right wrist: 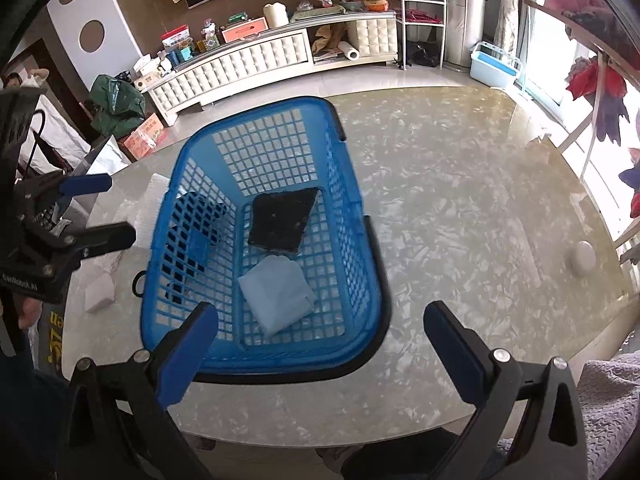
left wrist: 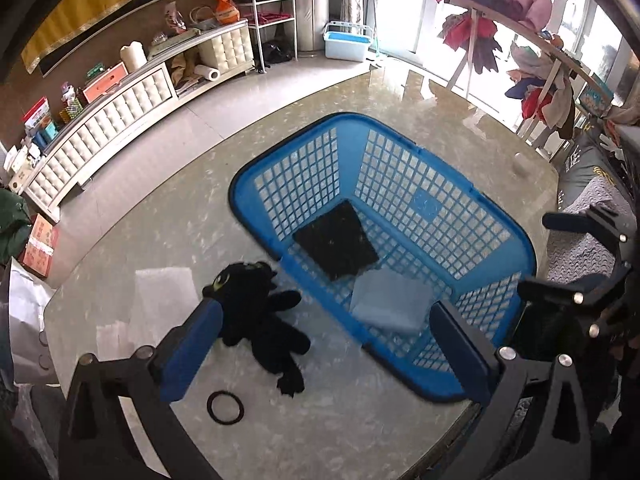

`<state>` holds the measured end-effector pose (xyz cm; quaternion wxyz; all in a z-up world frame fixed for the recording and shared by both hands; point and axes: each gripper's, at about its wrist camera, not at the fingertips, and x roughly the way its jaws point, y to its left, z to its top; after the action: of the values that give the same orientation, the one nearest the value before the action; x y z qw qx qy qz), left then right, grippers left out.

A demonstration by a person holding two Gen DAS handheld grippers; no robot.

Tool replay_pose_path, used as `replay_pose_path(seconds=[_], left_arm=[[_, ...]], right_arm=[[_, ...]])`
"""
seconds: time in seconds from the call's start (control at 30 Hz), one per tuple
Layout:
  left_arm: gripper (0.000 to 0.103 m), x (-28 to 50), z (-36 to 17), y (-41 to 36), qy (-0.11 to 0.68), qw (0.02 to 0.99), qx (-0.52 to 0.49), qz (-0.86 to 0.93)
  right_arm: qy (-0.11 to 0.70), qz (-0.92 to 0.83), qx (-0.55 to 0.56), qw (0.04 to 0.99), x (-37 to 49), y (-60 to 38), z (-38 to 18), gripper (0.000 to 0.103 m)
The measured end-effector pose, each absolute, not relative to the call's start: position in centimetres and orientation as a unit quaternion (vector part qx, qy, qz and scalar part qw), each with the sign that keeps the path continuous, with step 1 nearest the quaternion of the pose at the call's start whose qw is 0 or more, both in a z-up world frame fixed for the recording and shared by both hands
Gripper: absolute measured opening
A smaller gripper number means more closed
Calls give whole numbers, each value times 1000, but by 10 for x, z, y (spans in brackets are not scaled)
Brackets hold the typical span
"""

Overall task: Organize soft objects
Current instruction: 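Withdraw both tools from the basket back over the table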

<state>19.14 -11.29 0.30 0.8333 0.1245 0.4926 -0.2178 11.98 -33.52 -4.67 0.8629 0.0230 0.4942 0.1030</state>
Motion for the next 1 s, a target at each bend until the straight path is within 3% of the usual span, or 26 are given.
replay_pose_path(seconds=[0.6, 1.0], left_arm=[[103, 134, 16, -7, 465, 864, 74, -177], [103, 117, -4, 89, 482, 868, 33, -110]], right_arm=[[475, 173, -45, 862, 116, -233, -20, 103], [481, 230, -100, 840, 124, -150, -40, 103]])
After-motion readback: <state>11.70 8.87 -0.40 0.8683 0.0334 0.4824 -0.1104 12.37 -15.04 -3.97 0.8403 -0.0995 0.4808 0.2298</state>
